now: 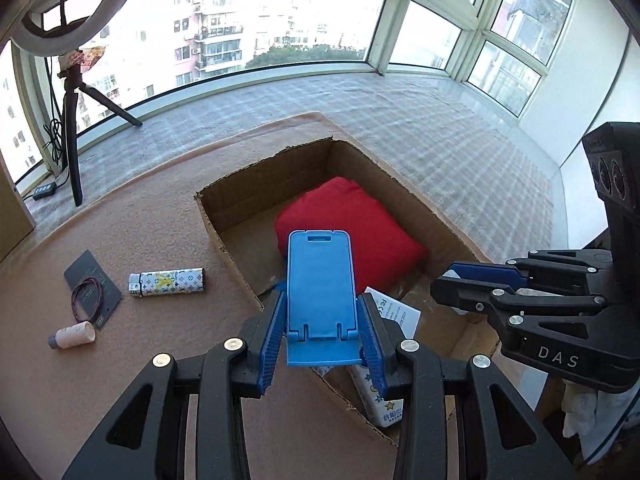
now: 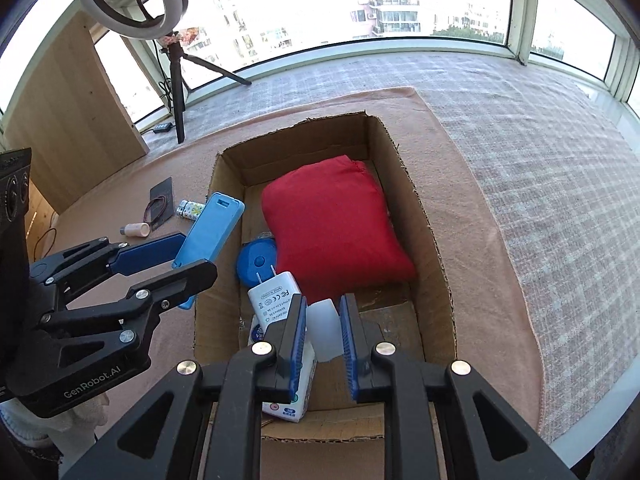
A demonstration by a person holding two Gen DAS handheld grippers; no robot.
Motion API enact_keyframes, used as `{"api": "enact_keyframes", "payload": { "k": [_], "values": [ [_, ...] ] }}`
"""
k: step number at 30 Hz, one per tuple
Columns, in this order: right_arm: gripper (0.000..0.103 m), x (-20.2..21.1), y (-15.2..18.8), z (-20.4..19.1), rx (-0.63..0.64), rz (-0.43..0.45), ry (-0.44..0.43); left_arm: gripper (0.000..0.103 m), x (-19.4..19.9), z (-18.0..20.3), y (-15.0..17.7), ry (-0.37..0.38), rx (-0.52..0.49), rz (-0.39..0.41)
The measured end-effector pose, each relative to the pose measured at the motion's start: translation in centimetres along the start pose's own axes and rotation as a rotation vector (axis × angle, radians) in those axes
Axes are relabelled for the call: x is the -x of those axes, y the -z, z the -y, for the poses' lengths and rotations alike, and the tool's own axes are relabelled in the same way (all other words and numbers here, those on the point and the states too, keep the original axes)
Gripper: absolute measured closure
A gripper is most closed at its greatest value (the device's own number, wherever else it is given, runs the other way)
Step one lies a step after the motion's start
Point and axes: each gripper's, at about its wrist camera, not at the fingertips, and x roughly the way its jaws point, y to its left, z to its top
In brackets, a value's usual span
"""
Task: Organize objects
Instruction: 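Carry the phone stand and white cylinder into the box and release both grippers, then move the left gripper to the pink-white lotion bottle and grasp it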
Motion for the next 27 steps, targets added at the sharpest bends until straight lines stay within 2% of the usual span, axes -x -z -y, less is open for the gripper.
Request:
{"api": "enact_keyframes", "payload": {
  "k": [2, 4, 16, 27],
  "values": [
    [0.058, 0.3, 0.0, 0.3, -0.01, 0.009, 0.014, 0.05, -0.1, -0.1, 0.0, 0.008, 0.011, -0.012],
    [0.05, 0.5, 0.0, 0.5, -0.019, 0.025, 0.019, 0.045, 0.2, -0.3, 0.0, 0.004, 0.019, -0.004],
    [0.05, 0.9, 0.3, -1.7, -0.006, 0.032, -0.011, 0.045, 2.1, -6.5, 1.8, -0.066, 0.126, 0.007],
    [0.05, 1.5, 0.5, -6.5, 0.044, 0.052, -0.073, 0.045, 4.4, -15.3, 4.1, -0.166, 0.243, 0.015]
  ]
}}
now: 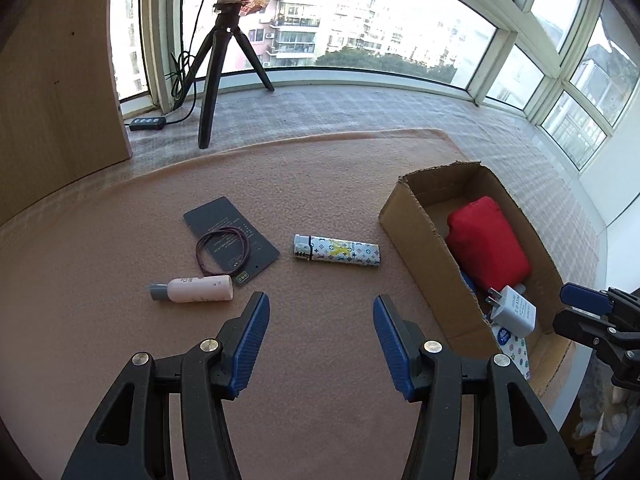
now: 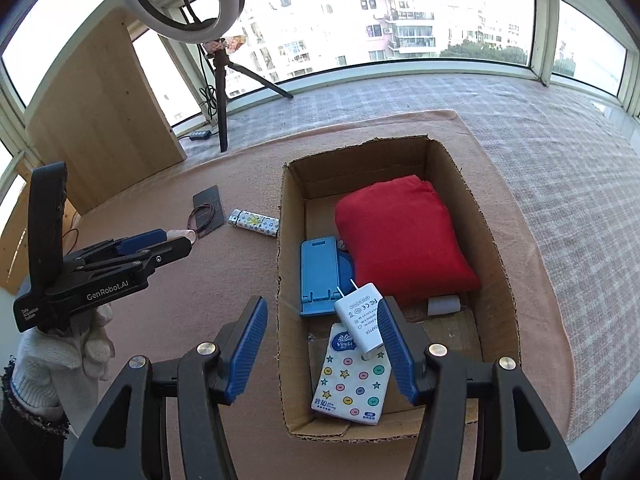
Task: Organize objects
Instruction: 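Move the left gripper to the pink-white lotion bottle and grasp it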
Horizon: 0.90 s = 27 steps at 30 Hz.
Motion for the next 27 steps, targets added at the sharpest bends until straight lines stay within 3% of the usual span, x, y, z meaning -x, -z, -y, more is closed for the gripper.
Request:
{"api": "enact_keyframes", "payload": {
  "k": [8, 15, 27],
  "values": [
    [0.05, -0.1, 0.8, -2.7, 0.014, -0.014, -0.042, 0.045, -0.9, -6.2, -1.2, -0.039, 0.053, -0.002],
    [0.05, -0.4, 1.5, -4.3, 0.021, -0.033, -0.055, 0.045, -3.3, -9.4, -2.8, -0.013, 0.095, -0.029],
    [0.05, -1.0, 1.3, -4.9, 0.018, -0.052, -0.055, 0.045, -5.9, -10.4, -3.4, 0.038, 0.082, -0.091]
  ]
}}
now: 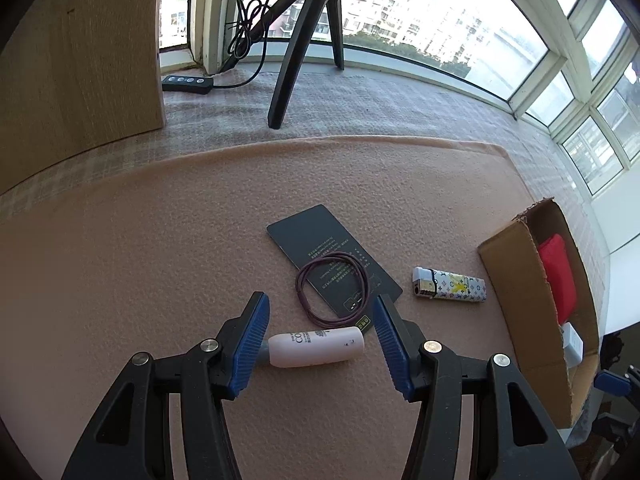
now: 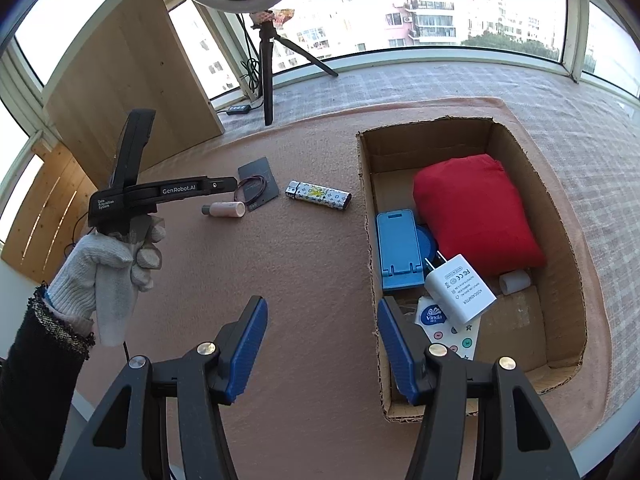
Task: Organize objects
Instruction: 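Move the left gripper to the pink-white lotion bottle and grasp it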
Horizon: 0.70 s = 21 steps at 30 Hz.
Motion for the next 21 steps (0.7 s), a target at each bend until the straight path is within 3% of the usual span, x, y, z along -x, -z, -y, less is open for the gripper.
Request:
{"api": "enact_keyframes", "payload": {
  "k": [8, 17, 21],
  "values": [
    [0.05, -0.7, -0.9, -0.7, 0.007, -0.009, -0.011, 0.045, -1.3, 0.9, 0.9, -0.006, -0.089, -0.072],
    [0.05, -1.6, -2.7, -1.8, 0.039, -0.003, -0.023, 0.046, -1.0, 3.0, 2.9, -0.04, -0.214, -0.096],
    [0.05, -2.6, -4.2, -2.2, 0.039, -0.005, -0.045, 0.057, -0.9, 2.7, 3.3, -0.049, -0.203, -0.089]
  ]
}}
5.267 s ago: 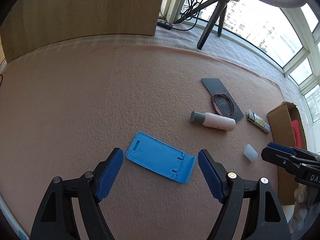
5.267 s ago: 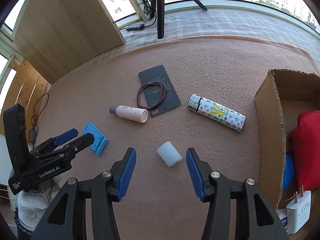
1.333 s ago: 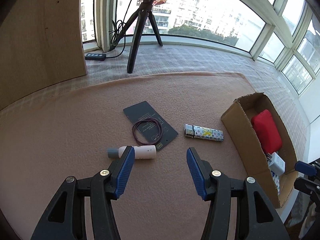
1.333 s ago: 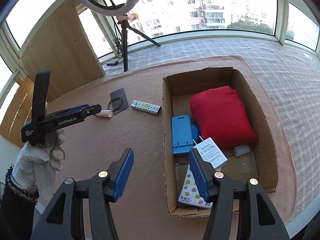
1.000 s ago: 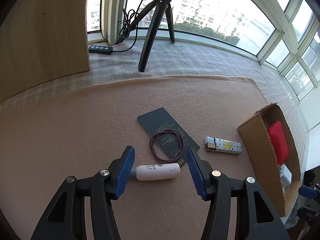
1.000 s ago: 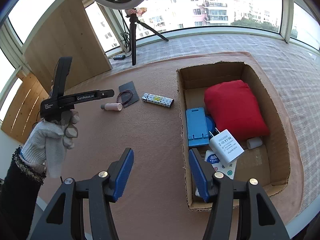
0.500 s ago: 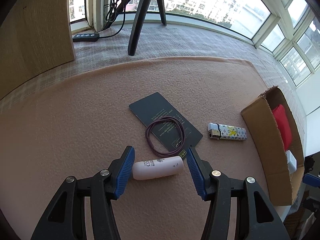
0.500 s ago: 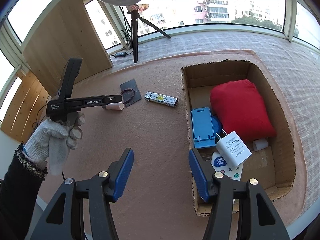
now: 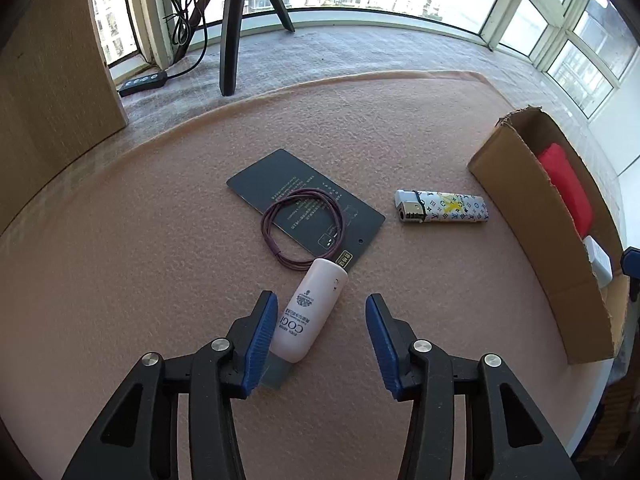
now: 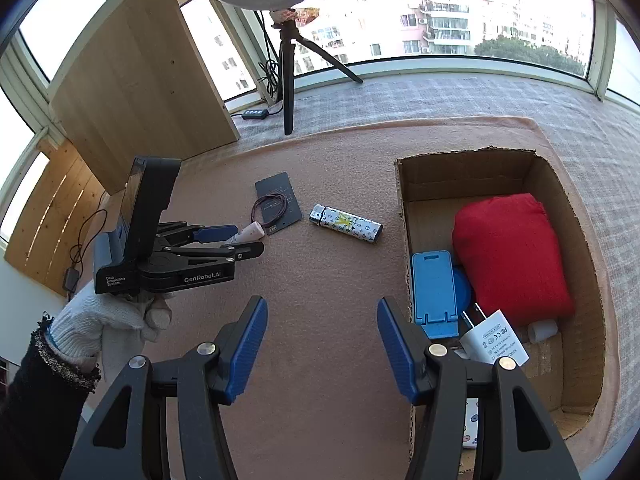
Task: Organize objects
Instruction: 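Move the left gripper to the pink-white lotion bottle and grasp it, then grasp the black card with cable coil with the right gripper while the left holds the bottle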
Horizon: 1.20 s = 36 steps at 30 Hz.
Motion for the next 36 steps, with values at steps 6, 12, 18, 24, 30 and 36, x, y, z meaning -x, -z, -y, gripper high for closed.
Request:
{"api": "enact_keyframes", "payload": {
  "k": [6, 12, 18, 24, 30, 36],
  "values": [
    [0.05, -2.9, -2.8, -1.3, 0.026, -0.017, -0.02, 0.079, 0.1, -1.2, 1.0, -0.013, 0.045, 0.006],
    [0.053, -7.1, -5.4, -2.8, 0.019, -0.064, -0.057, 0.081, 1.1, -3.2, 2.8, -0.025, 0.117, 0.023],
    [0.072, -13.0, -7.8, -4.4, 0.024, -0.147, -0.045, 0.081, 2.6, -5.2, 5.4, -0.038, 0.167, 0.033],
    [0.077, -16.4, -9.6, -4.7, 0.001, -0.177, 0.011, 0.081, 3.7, -6.9, 7.7, -0.031, 0.212, 0.044],
    [0.083, -18.4, -9.7, -4.6, 0.012, -0.215, 0.047, 0.081, 4.2, -7.7, 8.6, -0.016, 0.237, 0.06],
    [0.1, -18.8, -9.5, -5.2, 0.059, -0.203, 0.103, 0.081, 3.8, -8.2, 8.3, -0.009, 0.246, 0.071]
  ]
}}
